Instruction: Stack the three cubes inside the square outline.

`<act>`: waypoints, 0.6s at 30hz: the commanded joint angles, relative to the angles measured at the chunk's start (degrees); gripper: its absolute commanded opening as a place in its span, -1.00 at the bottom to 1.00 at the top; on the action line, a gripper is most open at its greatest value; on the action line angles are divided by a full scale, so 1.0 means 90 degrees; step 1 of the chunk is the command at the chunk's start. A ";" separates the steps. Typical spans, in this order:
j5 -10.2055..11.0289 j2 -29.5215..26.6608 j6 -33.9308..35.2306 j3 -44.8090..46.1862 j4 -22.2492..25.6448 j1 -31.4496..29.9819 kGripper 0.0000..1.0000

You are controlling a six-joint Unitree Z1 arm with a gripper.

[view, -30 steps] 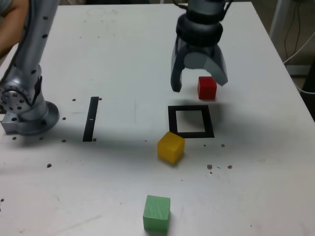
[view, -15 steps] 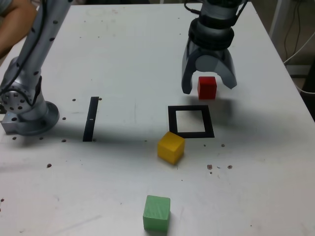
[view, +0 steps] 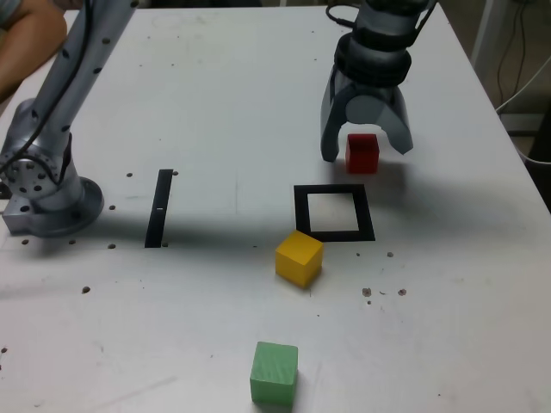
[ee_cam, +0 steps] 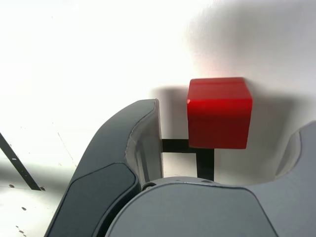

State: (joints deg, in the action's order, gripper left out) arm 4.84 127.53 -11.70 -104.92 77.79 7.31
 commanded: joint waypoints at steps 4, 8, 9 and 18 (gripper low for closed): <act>-0.0030 0.0124 -0.0027 -0.0041 0.0013 0.0036 0.77; -0.0114 0.0183 -0.0028 -0.0024 0.0019 0.0036 0.69; -0.0132 0.0193 -0.0028 -0.0022 0.0020 0.0036 0.66; -0.0103 0.0262 -0.0028 -0.0065 -0.0017 0.0037 0.32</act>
State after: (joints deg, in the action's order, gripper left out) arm 3.70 129.55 -11.86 -105.22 77.78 7.56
